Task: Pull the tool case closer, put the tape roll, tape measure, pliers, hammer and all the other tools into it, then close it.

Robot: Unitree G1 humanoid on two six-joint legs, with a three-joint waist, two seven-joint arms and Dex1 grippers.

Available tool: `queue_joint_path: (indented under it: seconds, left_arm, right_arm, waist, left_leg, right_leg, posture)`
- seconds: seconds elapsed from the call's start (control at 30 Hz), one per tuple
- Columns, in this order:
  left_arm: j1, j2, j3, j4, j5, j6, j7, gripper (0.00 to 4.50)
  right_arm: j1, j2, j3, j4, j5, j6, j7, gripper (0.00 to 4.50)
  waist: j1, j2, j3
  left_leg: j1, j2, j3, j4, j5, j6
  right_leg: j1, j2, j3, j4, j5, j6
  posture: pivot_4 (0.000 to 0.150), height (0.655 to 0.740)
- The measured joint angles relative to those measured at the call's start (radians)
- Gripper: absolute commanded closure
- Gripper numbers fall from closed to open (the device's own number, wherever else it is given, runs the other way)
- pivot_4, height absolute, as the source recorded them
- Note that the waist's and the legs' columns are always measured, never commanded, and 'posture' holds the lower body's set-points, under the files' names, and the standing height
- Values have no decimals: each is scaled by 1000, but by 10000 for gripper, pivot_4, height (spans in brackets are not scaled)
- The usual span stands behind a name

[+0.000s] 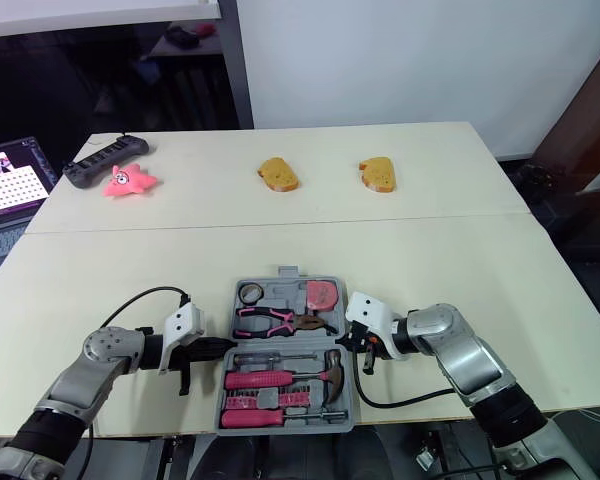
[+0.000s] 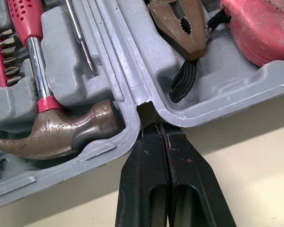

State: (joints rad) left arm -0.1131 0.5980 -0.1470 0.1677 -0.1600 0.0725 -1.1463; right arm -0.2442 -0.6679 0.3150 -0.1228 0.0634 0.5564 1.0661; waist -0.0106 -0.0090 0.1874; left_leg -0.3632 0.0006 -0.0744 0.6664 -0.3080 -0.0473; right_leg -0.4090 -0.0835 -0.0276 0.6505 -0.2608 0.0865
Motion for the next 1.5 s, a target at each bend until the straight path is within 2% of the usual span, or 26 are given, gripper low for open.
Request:
queue_joint_path:
  seconds: [0.37,0.5,0.6,0.7,0.83,0.93,1.2,1.4,1.5]
  left_arm:
    - [45,10,24,-18,-25,-12,29,44419]
    - [142,60,148,-55,-104,36,43,44419]
    - [207,80,228,-99,-181,56,25,44419]
    - [262,76,281,-188,-291,71,-29,45000]
    - [342,79,272,-369,-393,120,-92,45000]
    - [353,95,195,-423,-381,165,-99,45000]
    - [291,30,-41,-388,-222,181,-35,45000]
    - [254,46,-90,-336,-141,175,1,45000]
    - [252,51,-99,-333,-131,174,7,45000]
  right_arm:
    - [19,-43,-25,-8,34,-10,17,45000]
    - [70,-138,-116,-5,68,-41,38,45000]
    - [72,-144,-189,1,124,-32,46,45000]
    - [61,-142,-228,3,176,6,51,36073]
    - [21,-110,-262,5,255,118,33,15918]
    - [-37,-31,-275,24,310,257,-30,1048]
    - [-162,140,-313,162,411,562,-198,411]
    - [-224,229,-354,299,423,583,-270,411]
    - [-253,293,-371,367,424,548,-293,411]
  waist:
    - [-2,0,0]
    - [-6,0,1]
    - [-4,0,1]
    - [0,0,1]
    - [-1,0,1]
    - [-2,0,1]
    - [-1,1,1]
    - [-7,2,0]
    - [-10,7,-4]
  left_leg:
    - [0,0,0,0,0,0]
    - [0,0,0,-1,0,0]
    - [1,0,0,-1,0,0]
    - [1,0,0,-1,0,0]
    - [1,0,0,-1,0,0]
    - [2,0,1,-1,0,0]
    - [2,0,1,-2,0,1]
    - [5,0,1,-2,0,1]
    - [7,0,1,-3,-1,1]
  right_leg:
    - [0,0,0,0,0,0]
    - [0,0,0,0,0,0]
    - [1,0,0,0,0,0]
    - [1,-1,0,-1,0,0]
    - [1,-1,0,-2,0,0]
    - [2,-1,0,-2,0,-1]
    - [1,0,1,-2,0,0]
    - [3,0,1,-2,0,0]
    - [5,0,2,-2,0,0]
  posture:
    - [1500,7400]
    - [1500,7400]
    - [1500,7400]
    - [1500,7400]
    - [1500,7400]
    - [1500,7400]
    - [1500,7400]
    - [1500,7400]
    - [1500,7400]
